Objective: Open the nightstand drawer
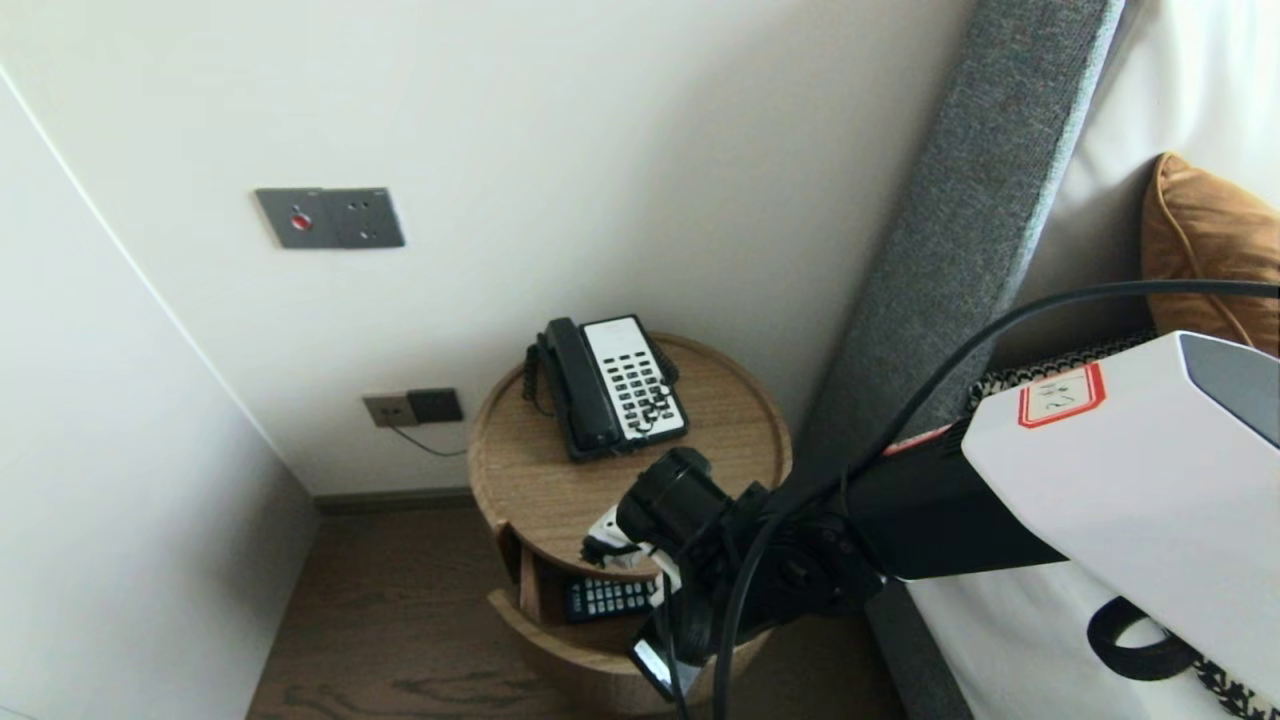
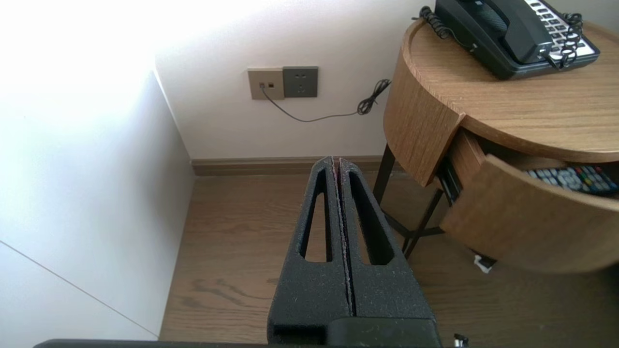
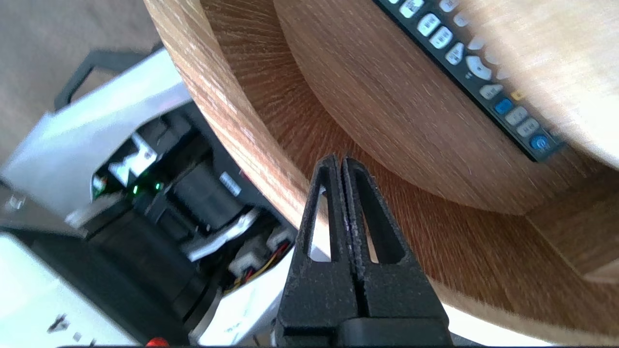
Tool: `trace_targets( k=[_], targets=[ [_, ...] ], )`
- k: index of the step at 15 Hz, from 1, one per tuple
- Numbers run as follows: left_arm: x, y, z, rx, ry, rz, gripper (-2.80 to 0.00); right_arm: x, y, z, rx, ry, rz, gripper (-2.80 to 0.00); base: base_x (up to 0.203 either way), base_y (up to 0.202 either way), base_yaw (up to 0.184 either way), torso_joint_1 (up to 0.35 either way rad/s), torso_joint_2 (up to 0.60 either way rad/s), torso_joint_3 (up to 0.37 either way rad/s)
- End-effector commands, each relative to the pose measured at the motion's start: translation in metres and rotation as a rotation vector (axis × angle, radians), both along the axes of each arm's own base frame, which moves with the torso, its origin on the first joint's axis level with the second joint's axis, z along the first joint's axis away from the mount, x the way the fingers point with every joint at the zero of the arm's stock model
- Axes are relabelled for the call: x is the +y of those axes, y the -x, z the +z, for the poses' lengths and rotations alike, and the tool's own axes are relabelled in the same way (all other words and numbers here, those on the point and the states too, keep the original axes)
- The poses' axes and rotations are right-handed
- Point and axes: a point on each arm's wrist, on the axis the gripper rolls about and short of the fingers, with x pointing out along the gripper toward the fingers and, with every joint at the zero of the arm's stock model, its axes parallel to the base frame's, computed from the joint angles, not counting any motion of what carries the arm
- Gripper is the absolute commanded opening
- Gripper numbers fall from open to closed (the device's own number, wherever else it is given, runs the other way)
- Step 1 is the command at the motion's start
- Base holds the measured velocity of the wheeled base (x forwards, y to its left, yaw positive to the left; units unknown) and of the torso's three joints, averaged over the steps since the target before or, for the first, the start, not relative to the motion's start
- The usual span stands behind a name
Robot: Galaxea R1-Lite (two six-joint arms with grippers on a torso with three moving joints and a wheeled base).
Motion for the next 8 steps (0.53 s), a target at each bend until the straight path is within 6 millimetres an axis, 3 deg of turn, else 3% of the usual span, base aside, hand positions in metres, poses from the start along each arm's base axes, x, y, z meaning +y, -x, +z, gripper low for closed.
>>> trace_targets(
  k=[1,8],
  targets=[
    [0.0,0.0,0.0,-0.001,0.001,0.002,-2.8,0.001,0.007,-0.001,0.01,0.006,0.014,-2.8,0.0,0.0,0.0,0.0,0.0,0.0],
    [0.0,0.0,0.0,-0.001,0.001,0.001,-2.8,0.012,0.032,-0.004,0.04,0.013,0.045,-2.8,0.0,0.0,0.0,0.0,0.0,0.0]
  ],
)
